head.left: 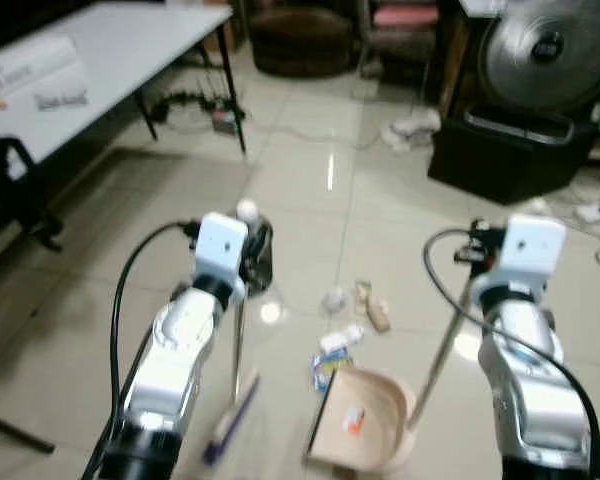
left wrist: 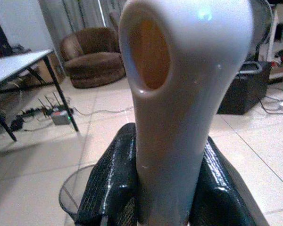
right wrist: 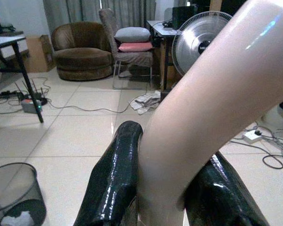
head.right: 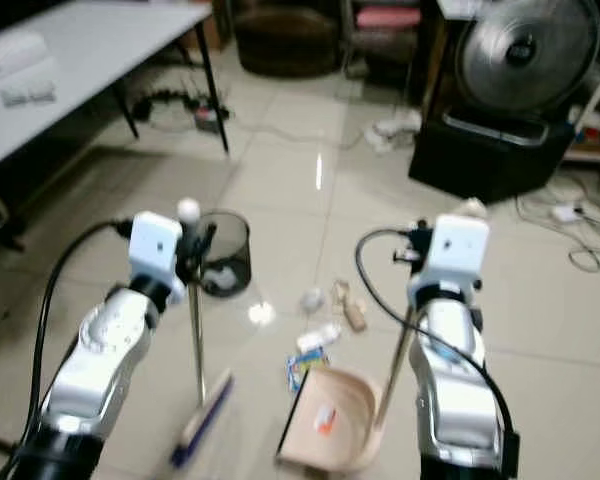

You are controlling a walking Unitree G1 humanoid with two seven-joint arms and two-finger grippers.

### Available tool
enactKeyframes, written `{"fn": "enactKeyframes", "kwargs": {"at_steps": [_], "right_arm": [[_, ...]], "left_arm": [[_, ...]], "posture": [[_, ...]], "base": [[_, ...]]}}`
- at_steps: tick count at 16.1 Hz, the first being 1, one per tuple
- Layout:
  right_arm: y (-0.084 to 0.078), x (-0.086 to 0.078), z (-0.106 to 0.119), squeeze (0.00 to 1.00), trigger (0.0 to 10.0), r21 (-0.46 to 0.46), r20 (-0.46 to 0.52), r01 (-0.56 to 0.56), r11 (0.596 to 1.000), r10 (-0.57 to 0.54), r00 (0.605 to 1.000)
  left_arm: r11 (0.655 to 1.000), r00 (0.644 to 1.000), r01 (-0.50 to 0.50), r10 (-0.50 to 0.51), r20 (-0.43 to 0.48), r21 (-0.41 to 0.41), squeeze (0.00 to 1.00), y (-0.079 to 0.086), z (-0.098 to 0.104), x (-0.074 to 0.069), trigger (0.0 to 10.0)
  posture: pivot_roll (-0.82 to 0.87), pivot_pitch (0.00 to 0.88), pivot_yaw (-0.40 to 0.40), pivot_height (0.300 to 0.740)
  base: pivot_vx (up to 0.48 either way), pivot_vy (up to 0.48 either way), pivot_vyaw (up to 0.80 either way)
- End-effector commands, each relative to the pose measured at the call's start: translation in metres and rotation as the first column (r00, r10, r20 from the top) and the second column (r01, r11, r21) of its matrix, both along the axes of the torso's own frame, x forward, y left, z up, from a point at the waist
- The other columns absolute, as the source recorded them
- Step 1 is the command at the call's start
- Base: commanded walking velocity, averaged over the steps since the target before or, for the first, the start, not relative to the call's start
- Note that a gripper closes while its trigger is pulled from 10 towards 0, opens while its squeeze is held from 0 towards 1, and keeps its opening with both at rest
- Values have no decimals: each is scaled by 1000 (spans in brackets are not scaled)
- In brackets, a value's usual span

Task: Sweep floor

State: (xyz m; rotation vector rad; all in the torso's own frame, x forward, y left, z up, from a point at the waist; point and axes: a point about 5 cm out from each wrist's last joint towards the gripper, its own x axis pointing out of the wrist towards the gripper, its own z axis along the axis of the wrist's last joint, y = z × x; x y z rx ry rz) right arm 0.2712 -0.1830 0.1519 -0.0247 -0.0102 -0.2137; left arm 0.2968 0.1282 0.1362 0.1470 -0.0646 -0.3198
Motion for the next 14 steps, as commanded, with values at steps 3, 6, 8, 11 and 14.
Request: {"fn": "enactKeyframes", "kwargs": {"at_steps": [3, 6, 8, 11, 14], "right_arm": [[8, 5, 8, 0, 10000, 37, 32, -28, 999, 26, 999], [9, 6, 7, 0, 10000, 30, 30, -29, 999, 28, 999], [9, 6, 7, 0, 10000, 5, 32, -24, 1000, 24, 999], [11, 7, 7, 0, 10000, -18, 38, -43, 999, 43, 998], [13, 7, 6, 0, 10000, -39, 35, -66, 997, 67, 997]], "left_arm": [[1000, 998, 11, -10, 66, -11, 0, -2, 12, 1, 10000], [1000, 998, 12, -11, 65, -16, 0, -3, 11, 1, 10000], [1000, 998, 12, -11, 63, -17, 0, -2, 10, 0, 10000], [1000, 999, 3, -2, 53, -15, 0, 0, 8, -1, 10000], [1000, 999, -3, 4, 47, -16, 0, 1, 6, -2, 10000]], "posture": [[-63, 31, 55, 740], [-61, 33, 55, 740], [-61, 34, 56, 740], [-60, 36, 51, 740], [-60, 37, 46, 740]], "base": [[96, 0, -348], [345, 0, -402], [369, 0, 0], [374, 0, 0], [375, 0, 0]]}}
